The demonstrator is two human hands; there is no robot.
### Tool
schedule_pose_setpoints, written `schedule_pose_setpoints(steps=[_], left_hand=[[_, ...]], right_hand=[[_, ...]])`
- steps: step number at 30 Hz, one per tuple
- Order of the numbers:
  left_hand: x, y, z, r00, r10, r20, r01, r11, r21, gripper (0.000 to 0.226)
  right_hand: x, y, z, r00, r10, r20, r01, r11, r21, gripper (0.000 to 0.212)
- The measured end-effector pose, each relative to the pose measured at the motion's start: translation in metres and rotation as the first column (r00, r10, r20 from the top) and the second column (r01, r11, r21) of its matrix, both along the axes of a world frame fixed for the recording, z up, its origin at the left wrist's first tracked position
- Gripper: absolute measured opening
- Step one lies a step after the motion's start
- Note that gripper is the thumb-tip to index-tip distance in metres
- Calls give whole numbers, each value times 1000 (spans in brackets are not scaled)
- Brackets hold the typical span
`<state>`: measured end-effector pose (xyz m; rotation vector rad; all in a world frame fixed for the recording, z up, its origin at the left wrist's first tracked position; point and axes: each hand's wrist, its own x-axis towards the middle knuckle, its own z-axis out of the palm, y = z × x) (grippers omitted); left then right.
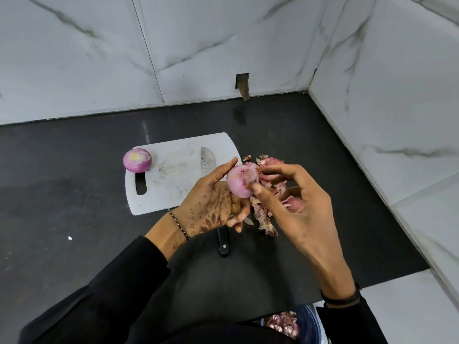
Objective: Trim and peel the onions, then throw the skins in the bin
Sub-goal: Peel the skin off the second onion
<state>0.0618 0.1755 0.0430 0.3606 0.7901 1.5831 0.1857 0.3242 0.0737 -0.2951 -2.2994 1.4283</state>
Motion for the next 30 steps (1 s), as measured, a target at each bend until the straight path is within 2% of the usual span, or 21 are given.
schedule_pose_setpoints(steps=[3,7,10,14,17,21,23,27,30], left_hand=[[3,1,5,999,38,-24,-39,996,-83,68],[6,4,10,934,139,-328,-240,926,-291,78],[2,-5,6,746,119,-656,-441,825,-352,85],[-2,-20,-2,513,121,-850,-631,724,-278,93],[-6,-29,-2,469,204,-860,-738,626,-254,86],[-15,-45,-6,480,278,-832,-759,606,-236,75],[-21,-56,-13,484,257,-837,-762,594,-258,66],[-33,-76,-30,452,135,-882,-776,548,-314,35],[-42,-87,-40,458,101,-883,-793,495,-355,22]], right_hand=[[-5,-2,-2,993,100,58,-105,991,80,64],[-14,-2,-12,986,148,79,-161,970,184,69],[-22,-2,-19,981,158,110,-178,962,206,68],[-36,-9,-27,977,175,124,-194,967,166,68],[-47,-16,-32,969,195,155,-217,965,147,70],[-63,-22,-40,945,240,222,-274,952,138,72],[-75,-27,-43,930,267,253,-316,932,178,71],[-101,-43,-50,907,305,292,-369,909,197,71],[-126,-57,-57,896,309,319,-385,897,215,71]])
